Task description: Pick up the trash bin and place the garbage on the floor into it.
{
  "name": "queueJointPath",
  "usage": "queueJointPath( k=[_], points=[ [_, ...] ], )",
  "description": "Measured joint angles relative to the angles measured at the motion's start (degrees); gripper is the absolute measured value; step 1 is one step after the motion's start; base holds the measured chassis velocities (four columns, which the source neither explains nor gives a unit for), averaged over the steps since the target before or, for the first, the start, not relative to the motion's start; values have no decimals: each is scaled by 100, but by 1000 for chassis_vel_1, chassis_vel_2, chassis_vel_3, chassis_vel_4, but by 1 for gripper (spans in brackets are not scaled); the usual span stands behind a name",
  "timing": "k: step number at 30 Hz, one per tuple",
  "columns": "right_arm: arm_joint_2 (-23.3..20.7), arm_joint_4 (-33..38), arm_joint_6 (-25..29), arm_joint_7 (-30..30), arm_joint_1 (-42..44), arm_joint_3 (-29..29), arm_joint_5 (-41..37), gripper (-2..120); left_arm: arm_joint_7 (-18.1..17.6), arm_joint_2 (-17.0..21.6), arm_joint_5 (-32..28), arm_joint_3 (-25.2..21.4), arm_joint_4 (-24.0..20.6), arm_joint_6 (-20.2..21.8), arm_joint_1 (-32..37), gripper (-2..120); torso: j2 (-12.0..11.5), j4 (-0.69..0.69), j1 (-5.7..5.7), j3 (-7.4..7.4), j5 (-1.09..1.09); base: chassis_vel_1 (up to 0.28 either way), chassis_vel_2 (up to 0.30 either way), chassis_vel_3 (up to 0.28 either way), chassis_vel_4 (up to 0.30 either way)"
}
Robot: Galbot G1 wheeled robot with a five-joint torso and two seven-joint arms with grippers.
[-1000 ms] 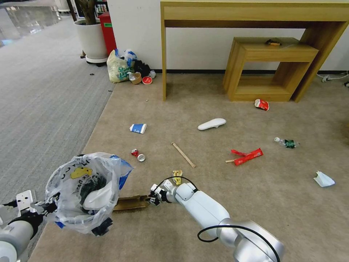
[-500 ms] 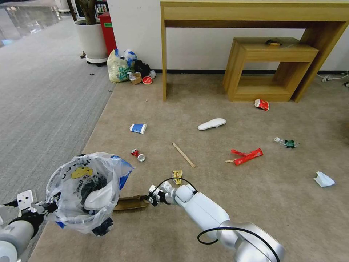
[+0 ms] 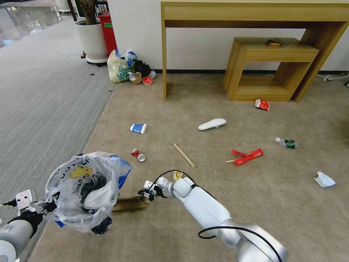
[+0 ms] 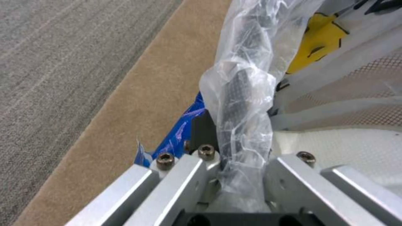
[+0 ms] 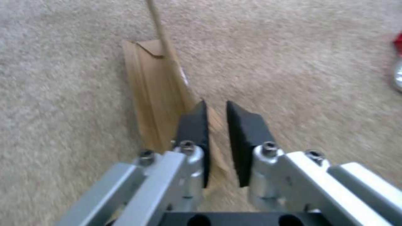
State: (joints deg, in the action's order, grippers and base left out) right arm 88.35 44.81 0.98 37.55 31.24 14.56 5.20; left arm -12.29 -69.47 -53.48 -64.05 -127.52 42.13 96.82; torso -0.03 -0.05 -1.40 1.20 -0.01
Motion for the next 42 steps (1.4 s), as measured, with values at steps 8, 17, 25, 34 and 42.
queueJointPath(
  k=[8, 17, 25, 34, 42],
  points=[
    [32, -81, -34, -48, -15, -19, 36, 49, 57, 33, -10, 35, 12, 0, -51, 0, 0, 4, 0, 0, 0, 0, 0, 0, 0],
    [281, -534, -49, -53, -127, 318, -21, 77, 77, 5, -10, 44, -13, 0, -27, 0, 0, 3, 0, 0, -1, 0, 0, 0, 0],
    [385, -1289, 152, -384, -305, 226, 341, 99, 125, -54, 14, 20, -93, 0, 27, 0, 0, 0, 0, 0, -1, 0, 0, 0, 0],
    [385, -1545, 253, -399, -390, 198, 200, 87, 208, -141, 101, -4, -149, 0, 103, 0, 0, 4, 0, 0, 0, 0, 0, 0, 0],
    [383, -1563, 491, -428, -367, 210, -111, 57, 279, -166, 150, -20, -172, 0, 144, 0, 0, 3, 0, 0, 0, 0, 0, 0, 0]
  ],
)
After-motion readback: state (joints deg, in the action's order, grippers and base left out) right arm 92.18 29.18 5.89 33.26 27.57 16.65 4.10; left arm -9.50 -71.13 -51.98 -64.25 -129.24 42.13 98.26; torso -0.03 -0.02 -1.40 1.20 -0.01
